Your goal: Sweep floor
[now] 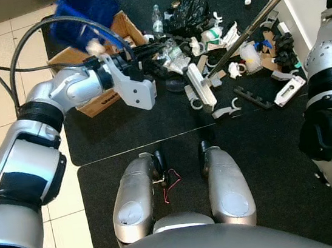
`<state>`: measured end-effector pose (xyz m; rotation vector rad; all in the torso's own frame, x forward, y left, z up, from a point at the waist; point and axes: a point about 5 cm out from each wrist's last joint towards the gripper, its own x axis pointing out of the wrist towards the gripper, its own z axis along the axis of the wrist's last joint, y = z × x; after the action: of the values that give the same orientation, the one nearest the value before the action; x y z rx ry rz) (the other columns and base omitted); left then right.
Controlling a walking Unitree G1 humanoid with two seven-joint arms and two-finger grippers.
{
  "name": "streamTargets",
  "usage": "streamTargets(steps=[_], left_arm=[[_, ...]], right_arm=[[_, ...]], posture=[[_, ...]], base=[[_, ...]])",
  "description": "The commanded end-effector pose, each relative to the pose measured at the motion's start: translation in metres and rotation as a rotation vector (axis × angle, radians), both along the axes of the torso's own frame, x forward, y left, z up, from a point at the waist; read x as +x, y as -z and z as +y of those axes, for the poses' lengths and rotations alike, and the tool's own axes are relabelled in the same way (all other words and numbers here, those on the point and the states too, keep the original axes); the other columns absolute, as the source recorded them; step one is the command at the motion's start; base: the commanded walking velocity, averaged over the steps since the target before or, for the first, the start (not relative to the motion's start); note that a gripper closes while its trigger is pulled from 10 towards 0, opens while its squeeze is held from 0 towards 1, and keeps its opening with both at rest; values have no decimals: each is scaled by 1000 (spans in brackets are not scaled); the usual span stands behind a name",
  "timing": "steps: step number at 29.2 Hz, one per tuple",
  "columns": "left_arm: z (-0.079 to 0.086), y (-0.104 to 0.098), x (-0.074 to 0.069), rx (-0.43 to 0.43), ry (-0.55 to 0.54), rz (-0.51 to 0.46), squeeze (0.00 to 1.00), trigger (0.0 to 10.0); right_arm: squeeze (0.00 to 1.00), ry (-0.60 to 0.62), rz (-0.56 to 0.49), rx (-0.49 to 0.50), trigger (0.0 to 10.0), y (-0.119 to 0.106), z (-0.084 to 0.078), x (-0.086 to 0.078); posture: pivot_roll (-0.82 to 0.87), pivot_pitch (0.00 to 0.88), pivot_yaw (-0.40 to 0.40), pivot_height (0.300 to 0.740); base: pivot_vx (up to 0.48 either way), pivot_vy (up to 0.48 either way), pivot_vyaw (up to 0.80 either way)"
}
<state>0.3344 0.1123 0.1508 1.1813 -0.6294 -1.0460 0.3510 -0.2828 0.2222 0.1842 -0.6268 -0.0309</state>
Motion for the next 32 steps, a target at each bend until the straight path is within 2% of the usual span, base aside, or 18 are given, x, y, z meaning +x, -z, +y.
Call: streamTargets(steps=[1,7,9,11,13,15,18,19,21,22,25,26,28,30,31,32], left_arm=[[8,-7,3,20,-2,-49,0,10000],[11,-21,9,-20,-35,-122,0,10000],[15,-36,17,-88,-90,-160,0,10000],[17,-41,19,-114,-110,-168,0,10000],[20,-53,25,-204,-174,-172,0,10000],[24,-68,33,-343,-250,-178,0,10000],[25,-71,33,-364,-258,-180,0,10000],[25,-74,35,-395,-271,-181,0,10000],[30,-88,41,-529,-336,-165,0,10000],[30,-88,41,-529,-336,-165,0,10000],[40,-107,48,-736,-415,-114,0,10000],[40,-107,48,-736,-415,-114,0,10000],[42,-116,52,-873,-420,-23,0,10000],[41,-118,54,-959,-403,96,0,10000],[41,-118,54,-959,-403,96,0,10000],[41,-117,54,-1001,-393,169,0,10000]], right_arm=[[0,3,-47,-10,10000,-9,0,-2],[0,0,-45,-8,10000,-8,1,-1],[0,-23,-54,-9,10000,-10,3,0],[0,-34,-60,-8,10000,-11,5,0],[0,-72,-80,-14,10000,-16,10,1],[0,-116,-106,-27,10000,-23,15,2],[0,-129,-114,-28,10000,-25,16,2],[0,-137,-118,-27,10000,-26,16,2],[0,-184,-128,-24,10000,-29,20,2],[0,-184,-128,-24,10000,-29,20,2],[0,-250,-135,-40,10000,-32,25,0],[0,-250,-135,-40,10000,-32,25,0],[0,-255,-146,-55,10000,-34,25,-3],[0,-258,-155,-56,10000,-37,23,-6],[0,-258,-155,-56,10000,-37,23,-6],[0,-251,-158,-58,10000,-38,20,-7]], posture=[[68,120,56,740],[74,120,54,740],[76,120,54,740],[76,120,54,740],[76,118,56,740],[76,118,54,740],[76,117,55,740],[76,117,54,740],[74,117,56,740],[74,117,56,740],[72,116,59,740],[72,116,59,740],[73,116,66,740],[73,117,68,740],[73,117,68,740],[74,116,69,740]], base=[[0,0,0],[0,0,0],[0,0,0],[0,0,0],[0,0,0],[0,0,0],[0,0,0],[0,0,0],[0,0,0],[0,0,0],[0,0,0],[0,0,0],[0,0,0],[0,0,0],[0,0,0],[0,0,0]])
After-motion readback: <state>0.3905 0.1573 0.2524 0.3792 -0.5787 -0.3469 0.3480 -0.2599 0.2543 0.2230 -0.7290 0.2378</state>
